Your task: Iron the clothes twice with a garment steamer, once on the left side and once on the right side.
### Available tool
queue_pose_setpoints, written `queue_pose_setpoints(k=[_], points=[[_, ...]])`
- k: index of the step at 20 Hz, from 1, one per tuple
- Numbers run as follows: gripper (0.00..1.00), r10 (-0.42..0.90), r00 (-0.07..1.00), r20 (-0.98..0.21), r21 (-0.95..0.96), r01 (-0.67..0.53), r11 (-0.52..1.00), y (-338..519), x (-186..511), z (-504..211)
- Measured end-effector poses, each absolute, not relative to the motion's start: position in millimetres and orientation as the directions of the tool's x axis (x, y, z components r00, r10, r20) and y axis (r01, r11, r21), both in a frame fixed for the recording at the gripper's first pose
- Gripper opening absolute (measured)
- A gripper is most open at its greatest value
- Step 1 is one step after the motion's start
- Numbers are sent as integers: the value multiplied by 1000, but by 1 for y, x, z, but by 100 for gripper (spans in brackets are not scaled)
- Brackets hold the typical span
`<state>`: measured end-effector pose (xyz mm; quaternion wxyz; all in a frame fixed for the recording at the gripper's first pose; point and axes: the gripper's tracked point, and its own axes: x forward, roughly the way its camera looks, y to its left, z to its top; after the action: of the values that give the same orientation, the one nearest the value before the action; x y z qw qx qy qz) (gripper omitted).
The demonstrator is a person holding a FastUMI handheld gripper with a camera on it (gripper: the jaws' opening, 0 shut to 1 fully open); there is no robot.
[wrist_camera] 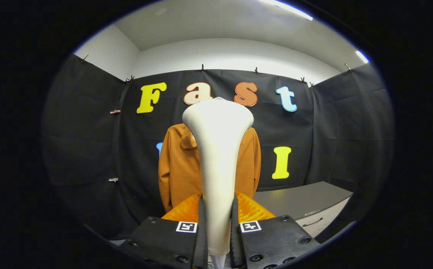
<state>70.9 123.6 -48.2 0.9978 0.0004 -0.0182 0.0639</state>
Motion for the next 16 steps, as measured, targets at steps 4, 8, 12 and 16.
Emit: queue_pose_setpoints(k=[4, 8, 12, 16], points=[[27, 126, 992, 26, -3, -126, 992, 124, 69, -55], [27, 120, 992, 28, -3, -120, 993, 123, 68, -56], [27, 120, 992, 30, -4, -120, 993, 122, 69, -55], [27, 115, 993, 33, -5, -115, 993, 122, 69, -56]])
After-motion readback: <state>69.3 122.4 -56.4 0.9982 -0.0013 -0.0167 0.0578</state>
